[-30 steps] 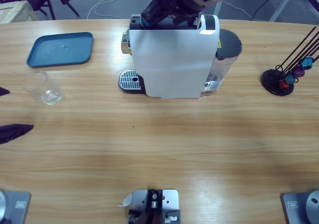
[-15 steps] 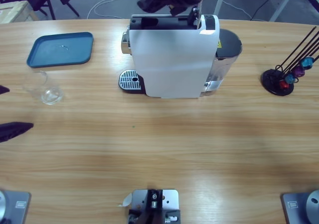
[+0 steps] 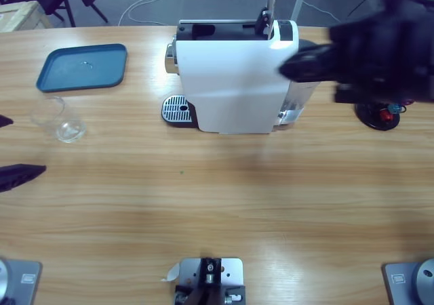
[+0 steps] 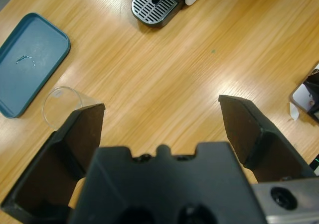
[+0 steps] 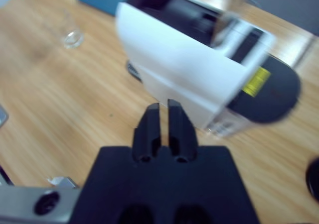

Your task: Pour coffee

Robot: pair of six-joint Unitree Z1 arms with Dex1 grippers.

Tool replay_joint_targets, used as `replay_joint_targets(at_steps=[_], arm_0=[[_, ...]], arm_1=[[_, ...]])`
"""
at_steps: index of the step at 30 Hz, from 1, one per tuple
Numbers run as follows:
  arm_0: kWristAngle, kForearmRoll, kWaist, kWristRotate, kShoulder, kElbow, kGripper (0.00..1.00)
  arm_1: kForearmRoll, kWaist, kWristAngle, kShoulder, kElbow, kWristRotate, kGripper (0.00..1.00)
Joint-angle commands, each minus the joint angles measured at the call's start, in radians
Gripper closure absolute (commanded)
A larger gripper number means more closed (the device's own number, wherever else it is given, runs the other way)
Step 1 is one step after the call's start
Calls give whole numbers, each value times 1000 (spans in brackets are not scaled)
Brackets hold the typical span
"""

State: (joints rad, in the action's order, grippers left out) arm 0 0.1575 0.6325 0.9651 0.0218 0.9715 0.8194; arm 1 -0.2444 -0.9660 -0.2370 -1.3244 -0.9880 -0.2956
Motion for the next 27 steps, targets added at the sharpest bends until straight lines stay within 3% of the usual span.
replay_joint_targets(at_steps=[1,5,11,19,27], arm_0=[[-16,17,-11,-10,-19,44,0],[-15,32,-11,-18,-15,67,0],[-13,38,-11,-26,7,66,0],[-11,38,-11,-31,10,47,0],[-7,36,-11,-31,13,55,0]], arm_1=[[129,86,-219,32,58,-348,1000],[259,186,-200,-133,-76,-445,1000],[354,200,-125,-265,-167,-522,1000],[434,95,-16,-281,-166,-495,1000],[462,56,70,-423,-176,-400,1000]])
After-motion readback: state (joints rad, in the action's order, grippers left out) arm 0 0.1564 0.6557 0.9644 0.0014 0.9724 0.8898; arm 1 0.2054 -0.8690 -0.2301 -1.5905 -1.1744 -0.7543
